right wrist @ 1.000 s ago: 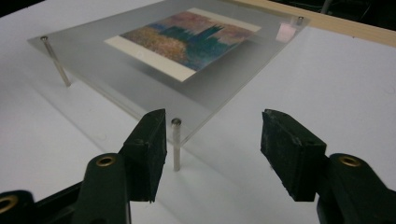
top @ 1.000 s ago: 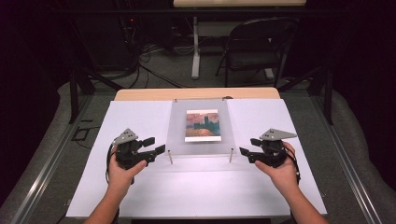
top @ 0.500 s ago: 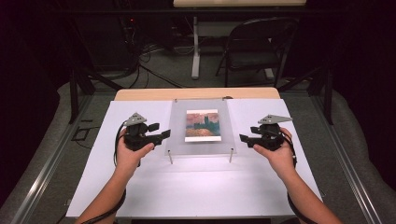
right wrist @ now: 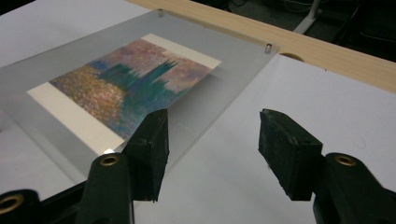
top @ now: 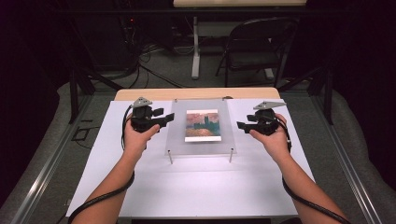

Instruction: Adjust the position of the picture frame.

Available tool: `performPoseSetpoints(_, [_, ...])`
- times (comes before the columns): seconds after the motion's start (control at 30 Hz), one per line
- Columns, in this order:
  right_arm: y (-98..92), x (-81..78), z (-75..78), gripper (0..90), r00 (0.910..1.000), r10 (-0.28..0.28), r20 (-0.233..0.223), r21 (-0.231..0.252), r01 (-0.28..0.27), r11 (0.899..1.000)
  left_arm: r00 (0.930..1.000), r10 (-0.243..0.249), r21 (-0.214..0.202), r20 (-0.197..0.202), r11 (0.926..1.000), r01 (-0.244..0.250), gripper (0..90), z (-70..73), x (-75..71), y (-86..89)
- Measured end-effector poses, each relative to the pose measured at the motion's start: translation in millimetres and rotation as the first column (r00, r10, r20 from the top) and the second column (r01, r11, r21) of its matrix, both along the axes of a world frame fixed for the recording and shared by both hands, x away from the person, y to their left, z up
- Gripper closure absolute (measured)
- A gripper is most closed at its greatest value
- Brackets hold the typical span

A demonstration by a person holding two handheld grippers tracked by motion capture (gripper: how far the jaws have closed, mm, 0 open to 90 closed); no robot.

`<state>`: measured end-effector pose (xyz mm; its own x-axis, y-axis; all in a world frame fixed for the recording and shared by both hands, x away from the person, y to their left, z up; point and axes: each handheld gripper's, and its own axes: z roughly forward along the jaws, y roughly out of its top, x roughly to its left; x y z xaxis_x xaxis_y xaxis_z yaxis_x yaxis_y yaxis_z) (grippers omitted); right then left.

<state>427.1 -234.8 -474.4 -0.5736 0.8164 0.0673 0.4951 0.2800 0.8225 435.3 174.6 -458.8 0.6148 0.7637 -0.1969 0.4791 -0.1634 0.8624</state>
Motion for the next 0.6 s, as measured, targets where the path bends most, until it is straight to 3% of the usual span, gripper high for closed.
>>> performPoseSetpoints(0.13, [1.2, 10.6, 3.4, 43.2, 1.0, -0.004, -0.001, 0.014, 0.004, 1.0, 0.9997, 0.019, 0.008, 0.012, 0.9998, -0.019, 41.6, 2.1, 11.8, -4.0])
performPoseSetpoints(0.3, [5.6, 30.3, 9.7, 43.2, 0.9997, -0.025, 0.003, 0.017, 0.025, 1.0, 0.9997, 0.005, 0.03, 0.025, 0.9995, -0.005, 42.2, 2.7, 24.6, -10.4])
performPoseSetpoints(0.47, [10.5, 42.2, 9.7, 43.1, 0.9996, -0.027, 0.003, 0.007, 0.027, 1.0, 0.9998, 0.017, 0.042, 0.01, 0.9989, -0.018, 42.3, -2.5, 36.0, -14.9])
performPoseSetpoints(0.6, [16.9, 52.5, 6.6, 43.2, 0.9997, -0.024, -0.007, 0.003, 0.025, 1.0, 0.9989, 0.042, 0.025, -0.019, 0.9988, -0.042, 42.2, -10.3, 44.1, -15.0])
